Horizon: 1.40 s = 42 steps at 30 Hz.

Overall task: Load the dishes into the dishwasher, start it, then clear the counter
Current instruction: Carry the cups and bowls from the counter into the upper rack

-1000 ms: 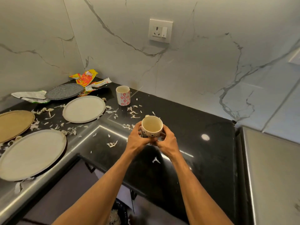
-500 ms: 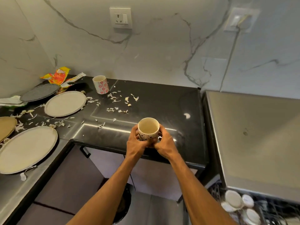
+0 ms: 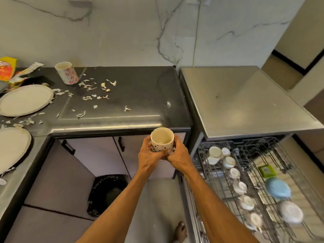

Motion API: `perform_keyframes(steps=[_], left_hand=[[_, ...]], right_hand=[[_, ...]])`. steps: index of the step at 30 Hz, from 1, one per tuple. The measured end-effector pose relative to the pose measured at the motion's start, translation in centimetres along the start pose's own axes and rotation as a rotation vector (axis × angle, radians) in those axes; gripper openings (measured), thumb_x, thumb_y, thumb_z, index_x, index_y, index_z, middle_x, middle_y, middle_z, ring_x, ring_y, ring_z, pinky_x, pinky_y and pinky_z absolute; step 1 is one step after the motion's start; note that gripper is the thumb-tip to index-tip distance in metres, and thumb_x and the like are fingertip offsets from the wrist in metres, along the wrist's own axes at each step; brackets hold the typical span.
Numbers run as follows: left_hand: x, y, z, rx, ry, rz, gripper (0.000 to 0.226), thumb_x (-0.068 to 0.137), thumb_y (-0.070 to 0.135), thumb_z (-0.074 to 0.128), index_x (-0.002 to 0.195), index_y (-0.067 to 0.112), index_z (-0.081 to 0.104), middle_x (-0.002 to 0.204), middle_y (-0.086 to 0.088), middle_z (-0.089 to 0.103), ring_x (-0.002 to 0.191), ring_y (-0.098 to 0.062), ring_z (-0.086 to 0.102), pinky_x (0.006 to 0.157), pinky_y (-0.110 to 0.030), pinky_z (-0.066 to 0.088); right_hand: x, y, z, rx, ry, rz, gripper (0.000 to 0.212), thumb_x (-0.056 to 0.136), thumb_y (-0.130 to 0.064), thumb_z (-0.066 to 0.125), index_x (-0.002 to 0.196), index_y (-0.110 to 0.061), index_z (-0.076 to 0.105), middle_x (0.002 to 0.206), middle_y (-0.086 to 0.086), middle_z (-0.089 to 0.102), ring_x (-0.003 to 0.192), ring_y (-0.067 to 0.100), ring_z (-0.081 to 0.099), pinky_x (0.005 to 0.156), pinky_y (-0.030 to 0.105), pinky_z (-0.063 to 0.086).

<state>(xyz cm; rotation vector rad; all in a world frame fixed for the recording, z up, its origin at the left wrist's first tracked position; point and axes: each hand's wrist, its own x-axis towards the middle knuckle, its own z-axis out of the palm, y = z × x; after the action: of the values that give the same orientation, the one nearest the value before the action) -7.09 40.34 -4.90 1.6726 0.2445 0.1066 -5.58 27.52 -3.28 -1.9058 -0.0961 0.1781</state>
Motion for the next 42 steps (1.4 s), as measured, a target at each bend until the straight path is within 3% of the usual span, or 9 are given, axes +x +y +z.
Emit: perform_keyframes(steps=[4, 8, 14, 19, 24, 28, 32, 38, 42], left_hand=[[-1.8, -0.4, 2.8, 0.037, -0.079, -0.001, 0.076, 0.063, 0.017, 0.088, 0.125, 0.028, 0.047, 0.112, 0.011, 0.059, 0.103, -0.008, 0.058, 0.081, -0.018, 0.050], [-2.8, -0.9, 5.8, 0.076, -0.143, -0.046, 0.076, 0.062, 0.019, 0.089, 0.125, 0.029, 0.047, 0.116, 0.006, 0.060, 0.107, -0.015, 0.059, 0.084, -0.024, 0.051], [-4.1, -0.9, 11.1, 0.126, -0.221, -0.132, 0.080, 0.063, 0.020, 0.089, 0.132, 0.019, 0.047, 0.120, 0.001, 0.060, 0.107, -0.018, 0.058, 0.087, -0.032, 0.052], [-4.8, -0.8, 16.1, 0.188, -0.258, -0.233, 0.076, 0.065, 0.022, 0.088, 0.131, 0.016, 0.049, 0.119, -0.001, 0.061, 0.107, -0.020, 0.059, 0.084, -0.031, 0.052], [-4.9, -1.4, 21.4, 0.266, -0.336, -0.323, 0.076, 0.063, 0.038, 0.086, 0.127, 0.018, 0.051, 0.115, 0.001, 0.063, 0.102, -0.019, 0.062, 0.085, -0.042, 0.057], [-5.3, -3.1, 24.6, 0.289, -0.392, -0.356, 0.089, 0.054, 0.066, 0.075, 0.128, 0.020, 0.055, 0.117, 0.001, 0.066, 0.102, -0.016, 0.065, 0.088, -0.042, 0.056], [-5.5, -4.4, 27.2, 0.301, -0.439, -0.365, 0.073, 0.076, 0.060, 0.066, 0.136, 0.022, 0.050, 0.124, 0.002, 0.063, 0.110, -0.015, 0.061, 0.097, -0.040, 0.050], [-4.6, -7.7, 30.7, 0.245, -0.408, -0.479, 0.054, 0.089, 0.043, 0.063, 0.133, 0.017, 0.046, 0.124, -0.001, 0.059, 0.110, -0.017, 0.058, 0.096, -0.038, 0.049], [-3.7, -9.5, 32.4, 0.212, -0.448, -0.594, 0.050, 0.092, 0.041, 0.060, 0.132, 0.014, 0.050, 0.123, 0.000, 0.058, 0.112, -0.020, 0.056, 0.096, -0.035, 0.047]], right_hand=[[-2.6, 1.9, -2.3, -0.004, 0.072, 0.058, 0.081, 0.070, -0.007, 0.084, 0.137, -0.021, 0.043, 0.128, -0.002, 0.056, 0.118, 0.016, 0.053, 0.095, 0.029, 0.050], [-4.5, 3.4, -4.8, 0.022, 0.119, 0.116, 0.084, 0.069, -0.006, 0.084, 0.140, -0.020, 0.041, 0.132, 0.002, 0.055, 0.120, 0.020, 0.053, 0.100, 0.041, 0.051], [-6.3, 6.6, -9.4, 0.035, 0.150, 0.172, 0.085, 0.069, -0.014, 0.086, 0.140, -0.020, 0.040, 0.132, 0.001, 0.056, 0.118, 0.019, 0.055, 0.094, 0.034, 0.052], [-7.2, 9.3, -13.7, 0.066, 0.149, 0.219, 0.081, 0.071, -0.012, 0.084, 0.137, -0.025, 0.039, 0.123, -0.003, 0.057, 0.109, 0.014, 0.056, 0.074, 0.012, 0.048], [-7.6, 12.7, -17.7, 0.120, 0.179, 0.291, 0.073, 0.067, -0.011, 0.082, 0.130, -0.023, 0.047, 0.116, -0.004, 0.063, 0.107, 0.017, 0.062, 0.079, 0.025, 0.056], [-7.6, 14.9, -20.3, 0.166, 0.182, 0.361, 0.055, 0.071, -0.010, 0.081, 0.119, -0.021, 0.055, 0.104, -0.007, 0.068, 0.095, 0.012, 0.066, 0.065, 0.015, 0.052], [-7.3, 17.7, -21.8, 0.238, 0.194, 0.466, 0.054, 0.076, -0.010, 0.079, 0.124, -0.015, 0.056, 0.109, 0.000, 0.069, 0.098, 0.014, 0.066, 0.076, 0.022, 0.054], [-6.3, 22.4, -22.6, 0.272, 0.298, 0.683, 0.067, 0.076, -0.040, 0.079, 0.126, -0.016, 0.042, 0.111, 0.003, 0.062, 0.101, 0.022, 0.063, 0.091, 0.045, 0.054], [-5.5, 24.9, -23.0, 0.395, 0.267, 0.739, 0.047, 0.082, -0.025, 0.075, 0.124, -0.017, 0.055, 0.111, 0.001, 0.068, 0.099, 0.019, 0.066, 0.084, 0.042, 0.057]])
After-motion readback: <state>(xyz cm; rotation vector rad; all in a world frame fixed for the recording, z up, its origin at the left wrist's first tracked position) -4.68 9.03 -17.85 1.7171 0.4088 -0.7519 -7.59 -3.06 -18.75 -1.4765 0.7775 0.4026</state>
